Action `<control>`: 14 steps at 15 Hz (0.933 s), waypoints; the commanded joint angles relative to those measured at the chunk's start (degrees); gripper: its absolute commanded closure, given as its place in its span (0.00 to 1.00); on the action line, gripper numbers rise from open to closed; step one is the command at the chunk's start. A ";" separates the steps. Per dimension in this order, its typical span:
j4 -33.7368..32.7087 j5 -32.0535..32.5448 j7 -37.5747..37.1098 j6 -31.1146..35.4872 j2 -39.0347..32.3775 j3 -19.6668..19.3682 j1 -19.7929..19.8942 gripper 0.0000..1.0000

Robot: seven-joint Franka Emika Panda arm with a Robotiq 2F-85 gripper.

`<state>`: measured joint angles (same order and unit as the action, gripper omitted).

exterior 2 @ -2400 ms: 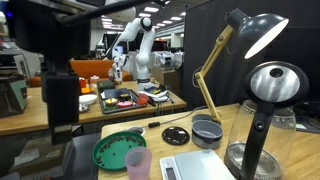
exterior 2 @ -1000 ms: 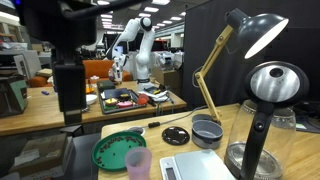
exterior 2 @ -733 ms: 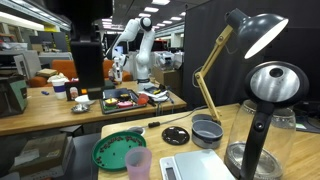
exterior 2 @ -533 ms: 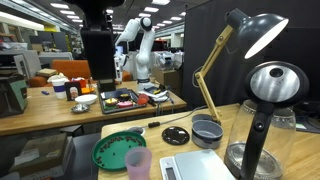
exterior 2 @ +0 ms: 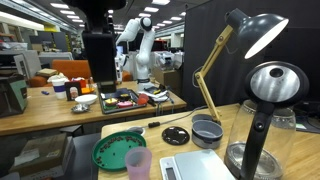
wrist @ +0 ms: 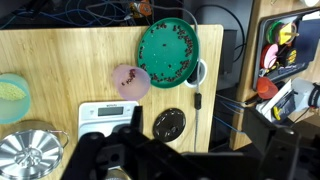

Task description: Move the cup to the left

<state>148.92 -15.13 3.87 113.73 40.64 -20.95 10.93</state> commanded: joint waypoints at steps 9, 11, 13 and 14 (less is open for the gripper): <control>-0.15 -0.84 0.71 -0.30 -0.37 1.06 1.27 0.00; -0.15 -0.84 0.70 -0.30 -0.37 1.06 1.27 0.00; -0.44 -1.25 -0.59 2.58 -1.03 1.25 1.91 0.00; -0.94 -1.72 -1.52 4.30 -1.93 1.10 2.09 0.00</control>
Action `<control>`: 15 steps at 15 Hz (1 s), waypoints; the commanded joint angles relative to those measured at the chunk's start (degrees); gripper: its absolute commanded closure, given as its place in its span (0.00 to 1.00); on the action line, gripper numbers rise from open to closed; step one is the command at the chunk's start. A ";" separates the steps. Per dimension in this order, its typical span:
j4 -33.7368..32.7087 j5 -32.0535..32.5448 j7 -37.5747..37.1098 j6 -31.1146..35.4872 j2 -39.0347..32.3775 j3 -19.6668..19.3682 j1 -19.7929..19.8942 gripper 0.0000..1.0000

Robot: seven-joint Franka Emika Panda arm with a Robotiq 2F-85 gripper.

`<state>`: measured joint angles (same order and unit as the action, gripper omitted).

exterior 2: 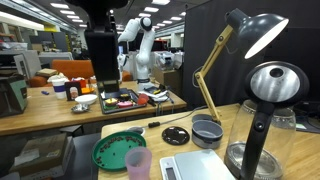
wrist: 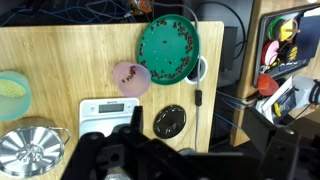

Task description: Move the cup to the left

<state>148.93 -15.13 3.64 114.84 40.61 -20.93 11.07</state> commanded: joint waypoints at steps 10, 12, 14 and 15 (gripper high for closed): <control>-6.49 0.70 -19.11 16.05 -19.96 3.28 5.36 0.00; -7.69 1.36 -20.28 12.57 -23.05 3.14 5.59 0.00; -5.63 0.01 -18.34 15.36 -21.99 2.86 5.11 0.00; -6.10 0.06 -18.57 15.15 -22.82 2.93 5.15 0.00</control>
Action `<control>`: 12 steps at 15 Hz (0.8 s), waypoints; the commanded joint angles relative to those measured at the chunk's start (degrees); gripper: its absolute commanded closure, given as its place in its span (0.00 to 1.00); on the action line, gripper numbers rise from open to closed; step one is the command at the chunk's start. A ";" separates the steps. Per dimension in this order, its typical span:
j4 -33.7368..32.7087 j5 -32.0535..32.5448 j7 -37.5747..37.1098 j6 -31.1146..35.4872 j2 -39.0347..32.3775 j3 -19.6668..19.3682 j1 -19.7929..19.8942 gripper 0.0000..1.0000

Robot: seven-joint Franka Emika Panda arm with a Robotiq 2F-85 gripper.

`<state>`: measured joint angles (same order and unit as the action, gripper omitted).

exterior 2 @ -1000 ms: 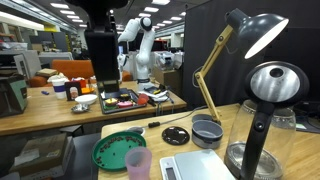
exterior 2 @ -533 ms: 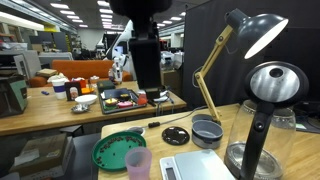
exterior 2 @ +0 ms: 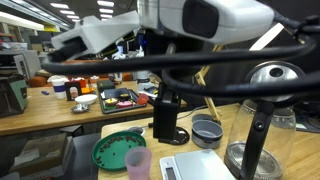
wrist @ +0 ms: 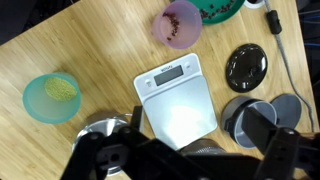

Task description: Move the cup to the left

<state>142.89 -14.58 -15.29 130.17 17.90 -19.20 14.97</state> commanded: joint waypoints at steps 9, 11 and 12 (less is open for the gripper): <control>-0.73 -0.42 -0.03 -0.94 -0.21 1.36 1.48 0.00; -0.85 0.65 -1.81 0.39 -1.77 2.30 1.51 0.00; -0.67 1.18 -2.62 0.90 -2.56 2.77 1.55 0.00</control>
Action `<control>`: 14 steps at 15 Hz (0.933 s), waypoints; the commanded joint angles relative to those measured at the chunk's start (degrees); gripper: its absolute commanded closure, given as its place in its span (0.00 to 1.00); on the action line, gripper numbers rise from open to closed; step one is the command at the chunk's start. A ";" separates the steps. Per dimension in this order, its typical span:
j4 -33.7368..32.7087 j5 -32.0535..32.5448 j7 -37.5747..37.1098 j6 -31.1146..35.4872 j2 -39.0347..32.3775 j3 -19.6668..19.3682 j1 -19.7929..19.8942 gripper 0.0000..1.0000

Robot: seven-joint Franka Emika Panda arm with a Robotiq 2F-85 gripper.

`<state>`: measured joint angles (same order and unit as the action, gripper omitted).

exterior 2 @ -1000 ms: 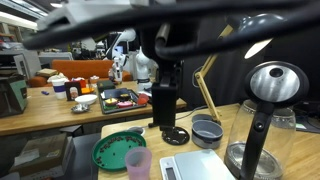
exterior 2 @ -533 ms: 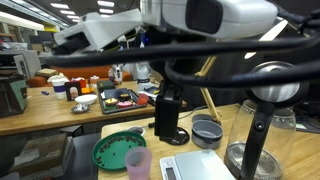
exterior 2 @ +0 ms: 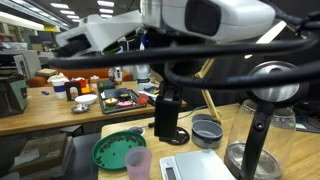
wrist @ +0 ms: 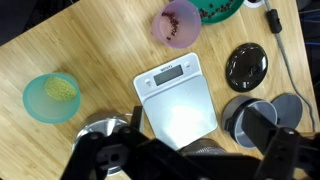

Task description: Move the cup to the left

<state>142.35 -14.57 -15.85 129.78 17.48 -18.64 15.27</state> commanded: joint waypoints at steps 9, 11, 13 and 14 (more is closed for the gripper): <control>-0.05 14.22 -14.51 1.04 -15.21 6.60 -0.77 0.00; -0.38 17.47 -16.52 -0.15 -16.80 7.22 -1.74 0.00; -0.39 19.55 -17.61 -0.64 -17.43 7.41 -2.64 0.00; 0.70 17.59 -16.60 0.99 -16.83 7.06 -2.65 0.00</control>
<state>143.14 3.05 -32.49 130.92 0.63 -11.37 12.80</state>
